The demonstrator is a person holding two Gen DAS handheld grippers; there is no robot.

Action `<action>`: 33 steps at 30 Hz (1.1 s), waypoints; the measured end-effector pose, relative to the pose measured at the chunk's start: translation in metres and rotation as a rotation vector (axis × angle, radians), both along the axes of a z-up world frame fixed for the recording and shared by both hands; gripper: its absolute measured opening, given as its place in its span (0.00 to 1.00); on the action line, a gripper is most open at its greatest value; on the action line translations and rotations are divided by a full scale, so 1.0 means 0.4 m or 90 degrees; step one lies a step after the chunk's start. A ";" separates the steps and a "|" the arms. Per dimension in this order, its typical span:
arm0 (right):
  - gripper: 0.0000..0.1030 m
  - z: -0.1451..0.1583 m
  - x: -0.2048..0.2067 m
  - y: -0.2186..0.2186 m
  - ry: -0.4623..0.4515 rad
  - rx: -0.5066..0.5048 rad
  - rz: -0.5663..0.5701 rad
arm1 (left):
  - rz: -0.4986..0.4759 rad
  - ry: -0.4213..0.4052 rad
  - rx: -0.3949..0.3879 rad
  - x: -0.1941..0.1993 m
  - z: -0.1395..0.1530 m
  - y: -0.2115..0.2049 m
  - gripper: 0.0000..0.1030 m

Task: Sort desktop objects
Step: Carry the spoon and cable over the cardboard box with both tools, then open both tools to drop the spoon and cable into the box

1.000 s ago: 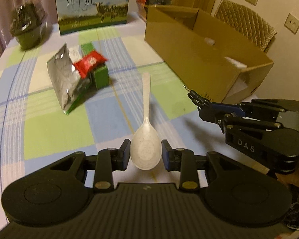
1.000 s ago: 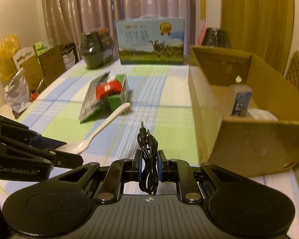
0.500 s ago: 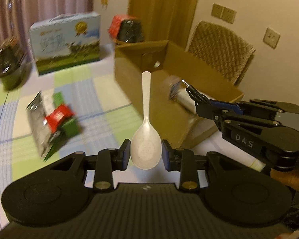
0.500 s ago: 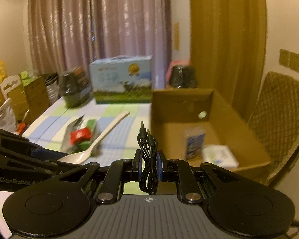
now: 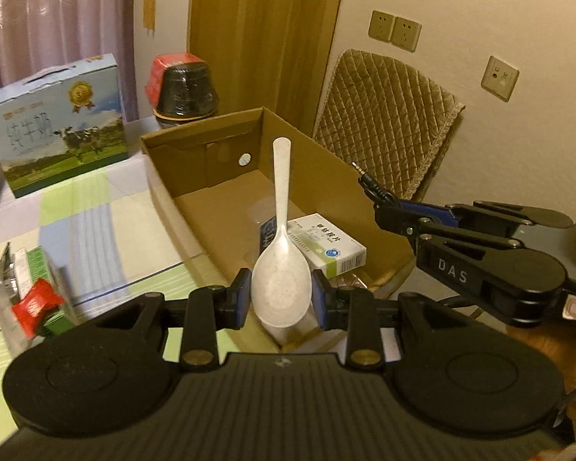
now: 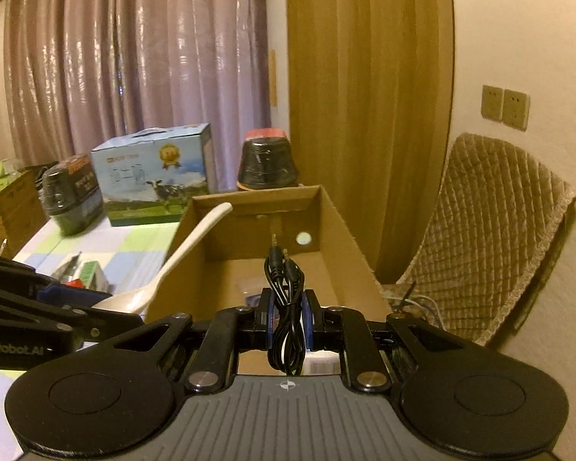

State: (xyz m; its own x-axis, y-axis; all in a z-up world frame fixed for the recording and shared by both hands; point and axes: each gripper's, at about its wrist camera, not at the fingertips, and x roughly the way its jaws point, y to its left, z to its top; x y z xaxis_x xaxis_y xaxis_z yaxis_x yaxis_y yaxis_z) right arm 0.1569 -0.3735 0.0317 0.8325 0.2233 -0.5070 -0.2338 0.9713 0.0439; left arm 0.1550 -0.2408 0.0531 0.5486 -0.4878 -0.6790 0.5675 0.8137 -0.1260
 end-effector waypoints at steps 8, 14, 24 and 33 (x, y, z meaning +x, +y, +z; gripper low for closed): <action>0.11 -0.012 0.023 -0.038 0.008 0.010 -0.007 | -0.003 0.008 0.011 0.049 -0.050 -0.049 0.27; 0.11 -0.025 0.026 -0.043 0.014 0.011 -0.008 | -0.004 -0.005 0.030 0.052 -0.058 -0.048 0.27; 0.11 -0.035 0.032 -0.018 0.022 0.010 0.005 | 0.027 -0.007 0.010 0.022 -0.042 0.025 0.32; 0.41 -0.010 0.055 -0.006 -0.012 0.029 0.014 | 0.061 -0.008 -0.022 -0.005 -0.026 0.096 0.37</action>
